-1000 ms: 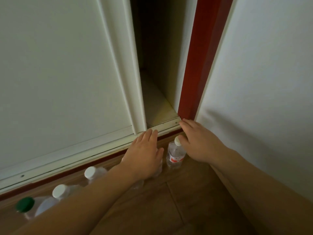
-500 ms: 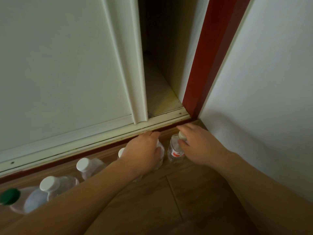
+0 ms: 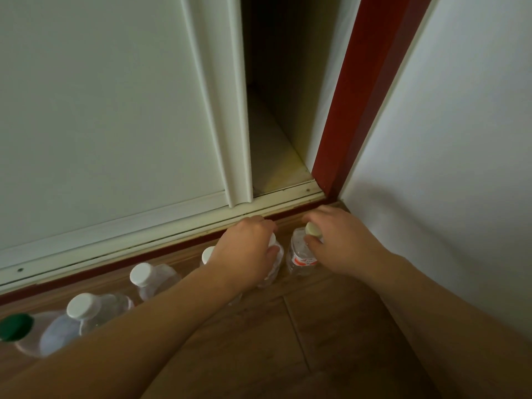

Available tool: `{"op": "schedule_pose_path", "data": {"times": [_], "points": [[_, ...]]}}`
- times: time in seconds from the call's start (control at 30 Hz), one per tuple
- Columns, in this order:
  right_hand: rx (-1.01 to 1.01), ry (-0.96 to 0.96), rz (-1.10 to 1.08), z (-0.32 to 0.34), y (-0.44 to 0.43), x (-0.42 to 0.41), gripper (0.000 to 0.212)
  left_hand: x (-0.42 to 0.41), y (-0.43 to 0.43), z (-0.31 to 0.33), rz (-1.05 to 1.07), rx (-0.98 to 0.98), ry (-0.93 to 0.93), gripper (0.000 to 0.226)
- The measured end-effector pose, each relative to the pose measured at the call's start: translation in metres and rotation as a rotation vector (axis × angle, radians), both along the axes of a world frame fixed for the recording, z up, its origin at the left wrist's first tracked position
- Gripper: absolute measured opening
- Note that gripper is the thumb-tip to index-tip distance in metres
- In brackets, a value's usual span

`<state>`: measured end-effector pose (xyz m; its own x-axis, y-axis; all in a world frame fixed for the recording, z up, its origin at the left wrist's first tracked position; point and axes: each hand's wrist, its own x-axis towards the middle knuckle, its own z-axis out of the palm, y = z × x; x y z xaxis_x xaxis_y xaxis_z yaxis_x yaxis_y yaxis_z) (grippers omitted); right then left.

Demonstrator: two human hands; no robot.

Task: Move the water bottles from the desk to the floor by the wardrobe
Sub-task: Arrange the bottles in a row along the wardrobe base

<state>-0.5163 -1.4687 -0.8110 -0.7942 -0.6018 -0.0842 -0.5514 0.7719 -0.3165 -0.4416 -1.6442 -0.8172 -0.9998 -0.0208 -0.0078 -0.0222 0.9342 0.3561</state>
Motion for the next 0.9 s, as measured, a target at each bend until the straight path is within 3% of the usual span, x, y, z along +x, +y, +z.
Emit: {"op": "schedule_pose_path", "data": {"times": [0.23, 0.57, 0.9], "points": [[-0.017, 0.017, 0.003, 0.004, 0.015, -0.004, 0.035, -0.009, 0.017, 0.003, -0.039, 0.036, 0.046, 0.024], [0.002, 0.005, -0.009, -0.003, 0.03, -0.01, 0.032, -0.013, 0.026, -0.003, -0.078, 0.069, -0.018, 0.037], [0.036, -0.013, 0.064, 0.001, 0.02, -0.007, 0.028, -0.015, 0.018, -0.003, -0.063, 0.038, -0.013, 0.027]]}}
